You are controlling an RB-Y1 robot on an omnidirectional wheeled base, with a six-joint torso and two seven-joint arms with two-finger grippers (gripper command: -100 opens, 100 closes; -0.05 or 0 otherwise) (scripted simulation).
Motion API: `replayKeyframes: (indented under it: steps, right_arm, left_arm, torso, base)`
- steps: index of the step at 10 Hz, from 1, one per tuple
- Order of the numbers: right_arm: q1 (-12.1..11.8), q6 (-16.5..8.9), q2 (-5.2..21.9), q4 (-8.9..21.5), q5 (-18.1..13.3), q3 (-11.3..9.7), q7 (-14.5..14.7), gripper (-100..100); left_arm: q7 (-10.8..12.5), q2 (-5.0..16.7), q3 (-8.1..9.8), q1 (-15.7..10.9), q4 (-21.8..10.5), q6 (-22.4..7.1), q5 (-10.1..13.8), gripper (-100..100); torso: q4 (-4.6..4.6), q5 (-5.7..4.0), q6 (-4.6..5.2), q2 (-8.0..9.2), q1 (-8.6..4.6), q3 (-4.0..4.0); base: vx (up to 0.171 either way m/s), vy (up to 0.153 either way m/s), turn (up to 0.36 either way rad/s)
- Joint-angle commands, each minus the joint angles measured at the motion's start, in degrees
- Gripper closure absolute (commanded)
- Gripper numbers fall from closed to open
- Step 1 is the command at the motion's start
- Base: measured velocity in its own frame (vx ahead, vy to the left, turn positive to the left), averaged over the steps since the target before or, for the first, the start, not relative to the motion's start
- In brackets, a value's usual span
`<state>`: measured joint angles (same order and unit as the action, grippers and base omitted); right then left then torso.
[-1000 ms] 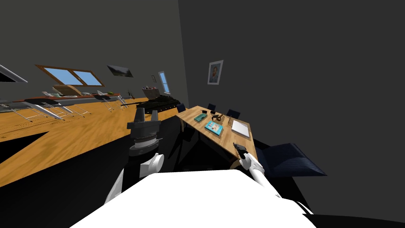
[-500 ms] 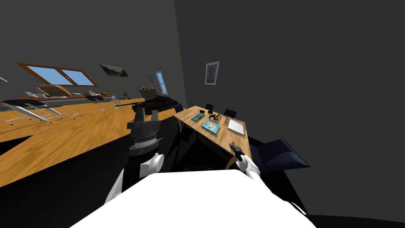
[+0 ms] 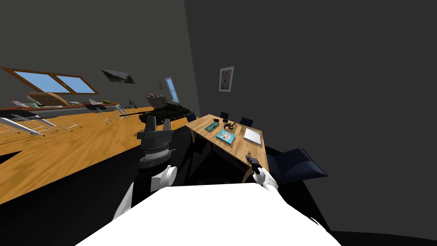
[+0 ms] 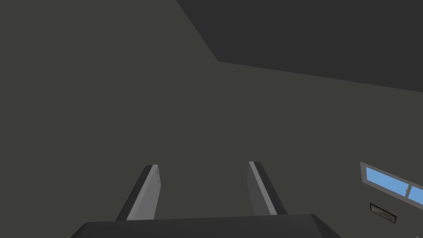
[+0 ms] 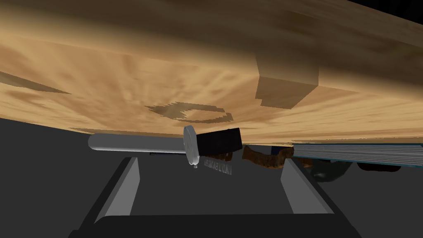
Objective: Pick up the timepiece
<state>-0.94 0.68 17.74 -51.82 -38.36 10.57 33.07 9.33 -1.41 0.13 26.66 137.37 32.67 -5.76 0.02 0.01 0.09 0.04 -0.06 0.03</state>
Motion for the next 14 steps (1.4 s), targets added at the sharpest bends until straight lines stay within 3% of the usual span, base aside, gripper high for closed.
replayKeyframes:
  steps: [1,2,3,6,7,8,9,10,12,13,14]
  right_arm:
    - [0.78,0.32,-0.09,0.91,1.46,-0.37,2.16,-100]
    - [2.51,1.23,-0.23,3.23,3.79,-0.84,4.31,-100]
    - [2.51,1.23,-0.23,3.23,4.43,-0.84,5.61,-100]
    - [5.97,3.05,-0.5,7.86,9.4,-1.79,10.89,-100]
    - [5.97,3.05,-0.5,7.86,10.37,-1.79,12.52,-100]
    - [7.7,3.96,-0.64,10.18,12.35,-2.26,14.35,-100]
    - [7.7,3.96,-0.64,10.18,13.34,-2.26,15.7,-100]
    - [9.43,4.87,-0.78,12.49,15.48,-2.73,17.3,-100]
    - [9.43,4.87,-0.78,12.49,16.31,-2.73,19.43,-100]
    - [11.16,5.78,-0.92,14.81,18.93,-3.21,21.73,-100]
    - [11.16,5.78,-0.92,14.81,19.28,-3.21,22.88,-100]
  left_arm:
    - [0.0,0.0,0.0,0.0,0.0,0.0,0.0,0]
    - [0.0,0.0,0.0,0.0,0.0,0.0,0.0,0]
    - [0.0,0.0,0.0,0.0,0.0,0.0,0.0,0]
    - [0.0,0.0,0.0,0.0,0.0,0.0,0.0,0]
    - [0.0,0.0,0.0,0.0,0.0,0.0,0.0,0]
    - [0.0,0.0,0.0,0.0,0.0,0.0,0.0,0]
    - [0.0,0.0,0.0,0.0,0.0,0.0,0.0,0]
    - [0.0,0.0,0.0,-0.01,0.0,0.0,0.0,0]
    - [0.0,0.0,0.0,-0.01,0.0,0.0,0.0,0]
    - [0.0,0.0,0.0,-0.01,0.0,0.0,0.0,0]
    - [0.0,0.0,0.0,0.0,0.0,0.0,0.0,0]
  torso:
    - [0.0,0.0,0.0,0.0,0.0,0.0]
    - [0.0,0.0,-0.01,-0.02,0.01,-0.01]
    - [-0.01,0.0,-0.01,-0.05,0.01,-0.03]
    - [-0.01,0.0,-0.02,-0.03,0.01,-0.02]
    - [-0.01,0.0,-0.01,-0.04,0.01,-0.02]
    - [0.0,0.0,-0.02,-0.02,0.01,-0.01]
    - [-0.01,0.0,-0.01,-0.03,0.01,-0.02]
    - [-0.01,0.0,-0.02,-0.02,0.02,-0.01]
    - [-0.01,0.01,-0.03,-0.03,0.02,-0.02]
    - [0.0,0.01,-0.03,0.0,0.02,0.0]
    - [0.0,0.01,0.0,-0.01,0.01,-0.01]
  base:
    - [0.014,-0.001,-0.082]
    - [0.018,-0.004,-0.127]
    - [0.014,-0.002,-0.05]
    - [0.015,-0.004,-0.101]
    - [0.013,-0.001,-0.063]
    - [0.015,-0.004,-0.119]
    - [0.014,0.0,-0.057]
    - [0.017,-0.003,-0.115]
    - [0.011,0.0,-0.029]
    - [0.01,-0.004,-0.143]
    - [0.011,0.0,-0.065]
